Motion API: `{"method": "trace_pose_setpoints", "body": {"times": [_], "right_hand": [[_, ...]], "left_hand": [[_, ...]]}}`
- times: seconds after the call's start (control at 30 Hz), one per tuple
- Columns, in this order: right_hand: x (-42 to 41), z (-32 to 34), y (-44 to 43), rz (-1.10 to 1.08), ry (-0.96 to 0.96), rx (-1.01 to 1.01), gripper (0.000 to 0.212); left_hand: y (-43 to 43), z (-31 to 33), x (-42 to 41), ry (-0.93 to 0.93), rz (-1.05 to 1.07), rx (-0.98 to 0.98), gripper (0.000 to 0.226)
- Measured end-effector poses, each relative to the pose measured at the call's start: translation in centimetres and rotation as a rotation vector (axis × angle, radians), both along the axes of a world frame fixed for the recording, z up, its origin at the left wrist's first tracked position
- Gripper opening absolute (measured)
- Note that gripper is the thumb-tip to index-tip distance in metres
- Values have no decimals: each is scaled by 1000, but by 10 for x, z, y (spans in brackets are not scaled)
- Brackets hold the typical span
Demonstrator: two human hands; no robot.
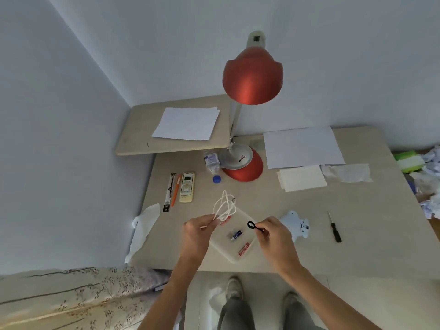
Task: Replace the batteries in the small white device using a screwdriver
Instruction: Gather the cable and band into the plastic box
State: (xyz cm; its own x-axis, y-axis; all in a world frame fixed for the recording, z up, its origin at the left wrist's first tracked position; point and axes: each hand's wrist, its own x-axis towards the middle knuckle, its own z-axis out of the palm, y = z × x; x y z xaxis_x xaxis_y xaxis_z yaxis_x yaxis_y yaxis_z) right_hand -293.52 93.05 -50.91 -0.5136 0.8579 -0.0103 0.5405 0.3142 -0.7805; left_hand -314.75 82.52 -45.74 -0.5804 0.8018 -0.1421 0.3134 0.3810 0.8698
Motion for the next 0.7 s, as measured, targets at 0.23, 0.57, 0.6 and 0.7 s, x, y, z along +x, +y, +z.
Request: {"method": "trace_pose_setpoints", "body": {"times": [0.23,0.57,0.6,0.7], "right_hand": [[-24,-16,-17,-104,-123,-48,14],[-40,-45,-27,-168,-213,-96,17],[-41,-47,-27,-169,-222,-103,17],[-42,-51,-28,-171,-256,-115,15]], "left_hand": [[1,-43,-8,-397,-35,10,15],[-7,-88,-19,-567,109,-93,8],[-7,-90,-18,-554,109,-106,9],[-8,-89,-17,-504,67,-126,13]]}}
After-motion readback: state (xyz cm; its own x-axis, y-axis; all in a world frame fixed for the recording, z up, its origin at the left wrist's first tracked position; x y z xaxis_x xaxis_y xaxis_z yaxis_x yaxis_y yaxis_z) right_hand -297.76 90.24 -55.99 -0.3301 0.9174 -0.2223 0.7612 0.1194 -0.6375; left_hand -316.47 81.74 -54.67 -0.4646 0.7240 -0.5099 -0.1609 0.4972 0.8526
